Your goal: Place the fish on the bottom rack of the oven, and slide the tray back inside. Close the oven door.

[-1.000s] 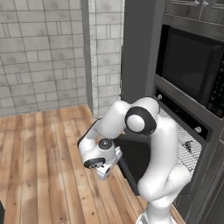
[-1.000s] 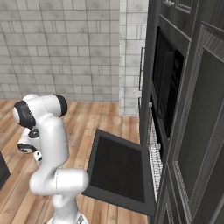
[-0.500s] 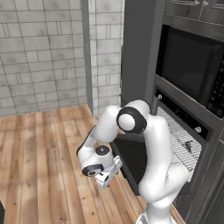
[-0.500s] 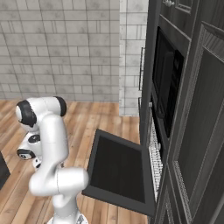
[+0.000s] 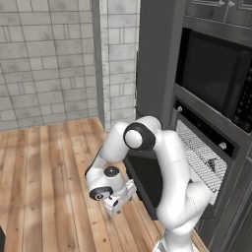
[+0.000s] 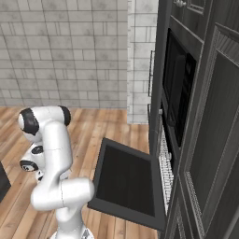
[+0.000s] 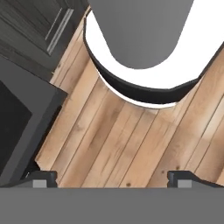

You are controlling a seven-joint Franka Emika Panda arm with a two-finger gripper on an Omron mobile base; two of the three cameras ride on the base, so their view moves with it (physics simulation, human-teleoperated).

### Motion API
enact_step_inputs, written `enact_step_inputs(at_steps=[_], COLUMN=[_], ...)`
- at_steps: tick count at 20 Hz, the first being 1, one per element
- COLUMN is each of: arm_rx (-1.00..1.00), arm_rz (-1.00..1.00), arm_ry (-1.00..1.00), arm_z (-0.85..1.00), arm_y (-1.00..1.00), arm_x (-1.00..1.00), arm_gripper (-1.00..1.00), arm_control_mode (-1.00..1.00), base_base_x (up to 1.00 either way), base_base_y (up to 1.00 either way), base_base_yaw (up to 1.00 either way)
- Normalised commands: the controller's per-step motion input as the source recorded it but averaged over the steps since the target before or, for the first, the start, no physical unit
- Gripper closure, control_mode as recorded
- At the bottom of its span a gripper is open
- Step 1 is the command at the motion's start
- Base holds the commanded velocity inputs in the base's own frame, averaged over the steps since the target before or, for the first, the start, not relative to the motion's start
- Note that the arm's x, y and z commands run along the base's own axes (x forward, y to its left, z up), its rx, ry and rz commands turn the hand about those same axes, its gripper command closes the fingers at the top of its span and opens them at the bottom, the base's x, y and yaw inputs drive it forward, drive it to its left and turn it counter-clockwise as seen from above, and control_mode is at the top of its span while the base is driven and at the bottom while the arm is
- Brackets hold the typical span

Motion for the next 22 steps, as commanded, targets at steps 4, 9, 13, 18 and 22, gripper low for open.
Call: enact_step_inputs(at_steps=[4, 9, 13, 18, 22], arm_rx=[-0.6, -0.62, -0.64, -0.63, -0.62], arm_rz=[-0.17, -0.18, -0.21, -0.2, -0.2], arm_ry=[0.03, 0.08, 0.08, 0.09, 0.1], arm_z=[-0.08, -0.32, -0.37, -0.29, -0.21], arm_y=[1.0, 1.0, 0.96, 0.92, 0.89], arm_x=[0.74, 0.85, 1.0, 1.0, 1.0], arm_gripper=[-1.0, -1.0, -1.0, -1.0, -1.0], arm_control_mode=[-1.0, -1.0, -1.0, -1.0, -1.0], base_base_x=[0.0, 0.0, 0.0, 0.0, 0.0], base_base_y=[0.0, 0.0, 0.0, 0.0, 0.0], base_base_yaw=[0.0, 0.0, 0.0, 0.0, 0.0])
